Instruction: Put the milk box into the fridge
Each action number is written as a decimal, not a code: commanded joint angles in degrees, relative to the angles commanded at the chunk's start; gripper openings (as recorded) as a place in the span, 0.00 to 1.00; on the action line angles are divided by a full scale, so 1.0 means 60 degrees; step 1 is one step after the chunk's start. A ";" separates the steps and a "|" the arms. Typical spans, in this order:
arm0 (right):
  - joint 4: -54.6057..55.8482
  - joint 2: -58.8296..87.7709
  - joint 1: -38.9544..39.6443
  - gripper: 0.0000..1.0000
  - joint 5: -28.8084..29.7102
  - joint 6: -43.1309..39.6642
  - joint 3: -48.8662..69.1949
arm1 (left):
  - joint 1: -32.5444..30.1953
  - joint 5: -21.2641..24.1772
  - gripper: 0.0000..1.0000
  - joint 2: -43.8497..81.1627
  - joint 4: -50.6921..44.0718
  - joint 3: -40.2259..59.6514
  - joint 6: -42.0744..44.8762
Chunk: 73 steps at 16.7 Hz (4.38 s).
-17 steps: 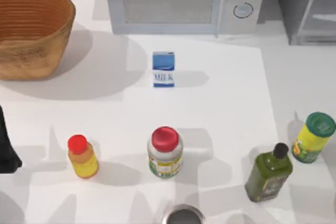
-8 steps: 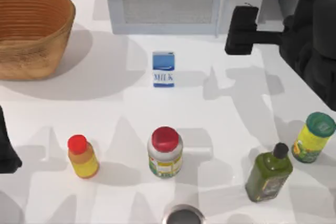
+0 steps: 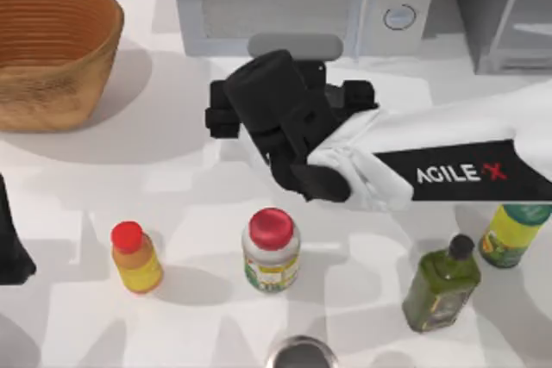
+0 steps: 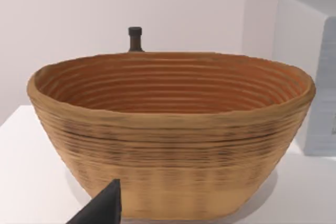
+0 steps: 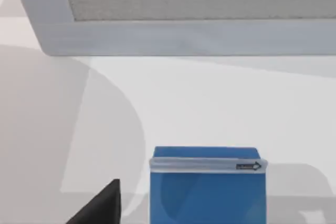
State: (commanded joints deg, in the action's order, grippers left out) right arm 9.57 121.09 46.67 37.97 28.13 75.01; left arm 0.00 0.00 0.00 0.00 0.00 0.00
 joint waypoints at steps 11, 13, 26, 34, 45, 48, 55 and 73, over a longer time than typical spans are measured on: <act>0.0083 0.1876 0.0210 1.00 0.0702 0.0291 0.1111 | 0.0000 0.0000 1.00 0.0000 0.0000 0.0000 0.0000; -0.0262 0.1645 0.0258 1.00 0.0739 0.0323 0.1305 | 0.0000 0.0000 1.00 0.0000 0.0000 0.0000 0.0000; 0.0371 0.3319 -0.0408 1.00 0.0224 -0.0258 0.2652 | 0.0000 0.0000 1.00 0.0000 0.0000 0.0000 0.0000; 0.0371 0.3319 -0.0408 0.55 0.0224 -0.0258 0.2652 | 0.0000 0.0000 1.00 0.0000 0.0000 0.0000 0.0000; 0.0371 0.3319 -0.0408 0.00 0.0224 -0.0258 0.2652 | 0.0000 0.0000 1.00 0.0000 0.0000 0.0000 0.0000; 0.0371 0.3319 -0.0408 0.00 0.0224 -0.0258 0.2652 | 0.0000 0.0000 1.00 0.0000 0.0000 0.0000 0.0000; -0.0651 0.2665 -0.0338 0.00 0.0156 -0.0276 0.3229 | 0.0000 0.0000 1.00 0.0000 0.0000 0.0000 0.0000; -0.3887 0.0145 -0.0728 0.00 -0.0518 -0.0331 0.3831 | 0.0000 0.0000 1.00 0.0000 0.0000 0.0000 0.0000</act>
State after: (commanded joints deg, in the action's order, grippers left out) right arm -13.75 121.96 42.30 34.86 26.15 97.99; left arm 0.00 0.00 0.00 0.00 0.00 0.00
